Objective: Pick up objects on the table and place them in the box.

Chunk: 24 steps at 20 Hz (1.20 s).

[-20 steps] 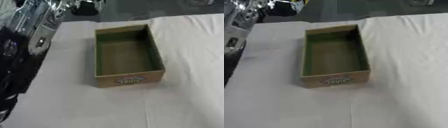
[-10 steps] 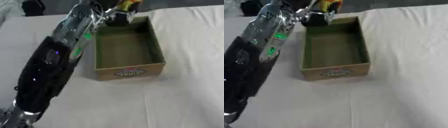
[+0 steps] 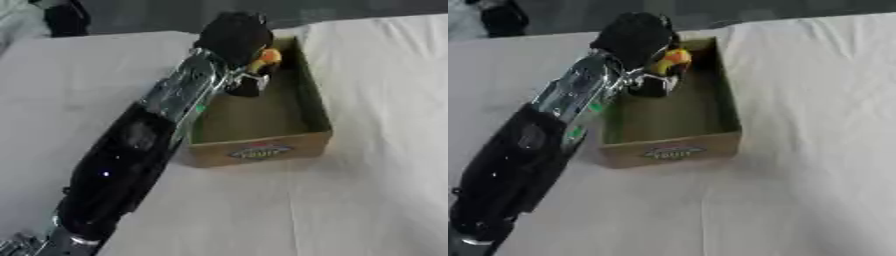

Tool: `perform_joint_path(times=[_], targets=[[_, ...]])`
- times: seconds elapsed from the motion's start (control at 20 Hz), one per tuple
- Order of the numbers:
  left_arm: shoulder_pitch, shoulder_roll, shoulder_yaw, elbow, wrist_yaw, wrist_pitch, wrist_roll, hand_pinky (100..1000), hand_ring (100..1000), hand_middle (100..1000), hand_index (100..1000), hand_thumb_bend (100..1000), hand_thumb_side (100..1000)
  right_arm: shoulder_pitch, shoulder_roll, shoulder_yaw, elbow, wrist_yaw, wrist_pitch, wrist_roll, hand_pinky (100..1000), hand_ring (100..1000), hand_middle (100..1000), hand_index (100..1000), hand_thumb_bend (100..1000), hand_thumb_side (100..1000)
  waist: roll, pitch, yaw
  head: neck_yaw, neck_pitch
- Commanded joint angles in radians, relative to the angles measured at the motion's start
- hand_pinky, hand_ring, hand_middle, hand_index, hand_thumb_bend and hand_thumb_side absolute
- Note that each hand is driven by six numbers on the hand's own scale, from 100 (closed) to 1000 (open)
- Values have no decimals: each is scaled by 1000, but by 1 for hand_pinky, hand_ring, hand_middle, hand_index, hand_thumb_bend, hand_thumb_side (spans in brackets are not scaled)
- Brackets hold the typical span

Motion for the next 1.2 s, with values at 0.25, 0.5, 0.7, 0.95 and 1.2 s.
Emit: perform_joint_path(times=[0.25,0.5,0.7,0.95,1.2], targets=[[-19,-9,4,75,-21,-11,9,209,485,474,596,100,391,-11,-18,-3,-17,-4,-1,2,731,735,742,846,100,827,-6,-12,-3,-3,-17],[-21,-14,11,104,-15,-17,-12,401,616,617,763,100,434,-11,-17,-2,-17,-3,-1,3,731,735,743,846,100,827,-6,-9,-5,-3,-18],[-23,-13,18,118,-31,-28,-69,570,777,778,902,100,464,-10,-16,-2,-17,-4,-1,4,731,735,743,846,100,828,-7,-9,-5,-2,-20],[-27,-8,27,106,-66,-16,-125,706,875,872,988,323,604,-9,-16,-2,-17,-4,-1,4,731,735,743,846,100,828,-7,-11,-5,0,-22],[-28,-4,36,89,-114,12,-145,760,921,920,1000,600,722,-8,-16,-2,-17,-5,-2,4,731,735,743,846,100,829,-9,-12,-5,2,-27]])
